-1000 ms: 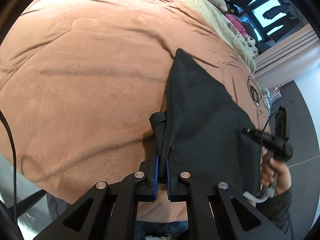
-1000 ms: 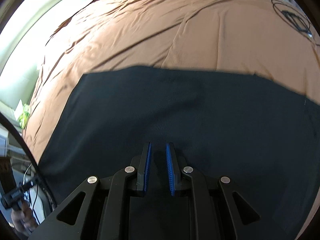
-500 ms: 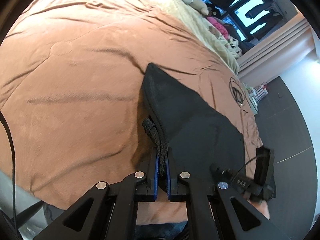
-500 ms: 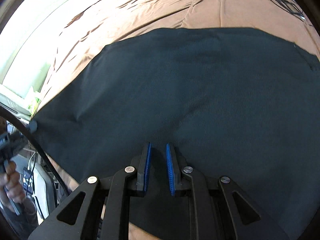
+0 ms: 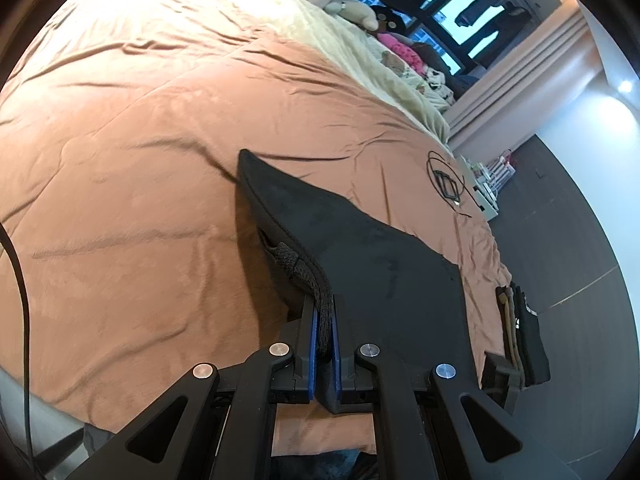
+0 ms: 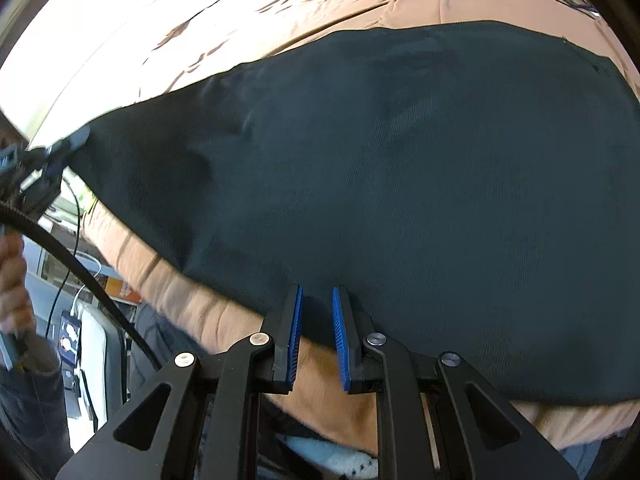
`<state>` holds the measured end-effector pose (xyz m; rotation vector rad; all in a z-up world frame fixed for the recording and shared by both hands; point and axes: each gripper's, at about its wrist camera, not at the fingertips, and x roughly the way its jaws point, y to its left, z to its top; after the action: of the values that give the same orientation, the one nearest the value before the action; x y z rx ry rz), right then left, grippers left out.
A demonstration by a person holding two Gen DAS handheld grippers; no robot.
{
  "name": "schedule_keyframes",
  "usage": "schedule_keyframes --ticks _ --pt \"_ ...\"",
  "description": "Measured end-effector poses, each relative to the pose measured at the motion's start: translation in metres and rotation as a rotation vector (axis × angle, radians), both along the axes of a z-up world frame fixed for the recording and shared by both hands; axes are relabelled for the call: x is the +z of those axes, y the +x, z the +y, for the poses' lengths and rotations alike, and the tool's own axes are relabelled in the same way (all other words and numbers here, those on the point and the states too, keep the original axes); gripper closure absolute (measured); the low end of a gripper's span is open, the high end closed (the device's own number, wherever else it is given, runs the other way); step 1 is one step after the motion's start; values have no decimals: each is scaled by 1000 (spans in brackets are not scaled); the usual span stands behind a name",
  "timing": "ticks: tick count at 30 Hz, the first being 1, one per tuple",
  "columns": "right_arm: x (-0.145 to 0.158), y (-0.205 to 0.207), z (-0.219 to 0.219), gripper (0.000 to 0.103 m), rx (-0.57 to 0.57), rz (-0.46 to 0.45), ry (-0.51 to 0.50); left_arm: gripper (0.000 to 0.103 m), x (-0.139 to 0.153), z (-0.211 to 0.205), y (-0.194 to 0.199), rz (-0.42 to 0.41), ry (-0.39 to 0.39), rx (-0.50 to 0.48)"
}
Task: Fold small clothes
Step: 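Lift the shirt edge with the left gripper and fold it over the shirt body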
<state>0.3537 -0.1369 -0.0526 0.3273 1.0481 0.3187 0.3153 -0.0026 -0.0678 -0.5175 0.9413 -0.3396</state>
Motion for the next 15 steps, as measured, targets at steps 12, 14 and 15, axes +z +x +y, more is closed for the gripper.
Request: schedule_keyframes --ticks 12,14,15 --pt "15 -27 -37 91 -94 -61 86 98 38 -41 12 -69 21 -95" --pt "16 -27 -42 91 -108 -67 91 98 44 -49 14 -77 30 -111" --pt "16 -27 -44 91 -111 -67 94 98 46 -52 15 -81 33 -117"
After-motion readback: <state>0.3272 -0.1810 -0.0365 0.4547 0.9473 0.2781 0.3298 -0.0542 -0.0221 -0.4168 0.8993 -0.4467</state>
